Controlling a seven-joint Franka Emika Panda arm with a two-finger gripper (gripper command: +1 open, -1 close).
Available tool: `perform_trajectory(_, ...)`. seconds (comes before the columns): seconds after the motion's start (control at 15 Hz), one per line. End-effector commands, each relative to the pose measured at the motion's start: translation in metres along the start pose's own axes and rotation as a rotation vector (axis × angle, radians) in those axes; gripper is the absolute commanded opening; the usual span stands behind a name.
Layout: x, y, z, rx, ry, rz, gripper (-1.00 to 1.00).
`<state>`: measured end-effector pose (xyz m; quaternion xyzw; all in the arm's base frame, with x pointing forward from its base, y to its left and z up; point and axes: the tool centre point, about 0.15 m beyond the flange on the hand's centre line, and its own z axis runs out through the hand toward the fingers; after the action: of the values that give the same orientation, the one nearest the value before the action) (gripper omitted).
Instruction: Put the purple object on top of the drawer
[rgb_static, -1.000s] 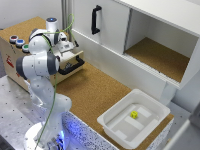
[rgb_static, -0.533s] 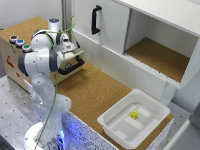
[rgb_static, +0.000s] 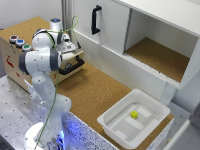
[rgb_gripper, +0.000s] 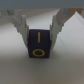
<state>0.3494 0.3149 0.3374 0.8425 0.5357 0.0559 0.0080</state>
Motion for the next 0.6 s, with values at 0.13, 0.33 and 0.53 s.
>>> perform_trajectory(0.13, 0.035, -0.006, -0.130, -0.069, 0.025, 0.019, -1.00)
perform_trajectory(0.33, 0.079, -0.028, -0.157, -0.036, 0.015, -0.068, -1.00)
perform_trajectory(0.53, 0.117, -0.055, -0.143, -0.019, -0.050, -0.170, -1.00)
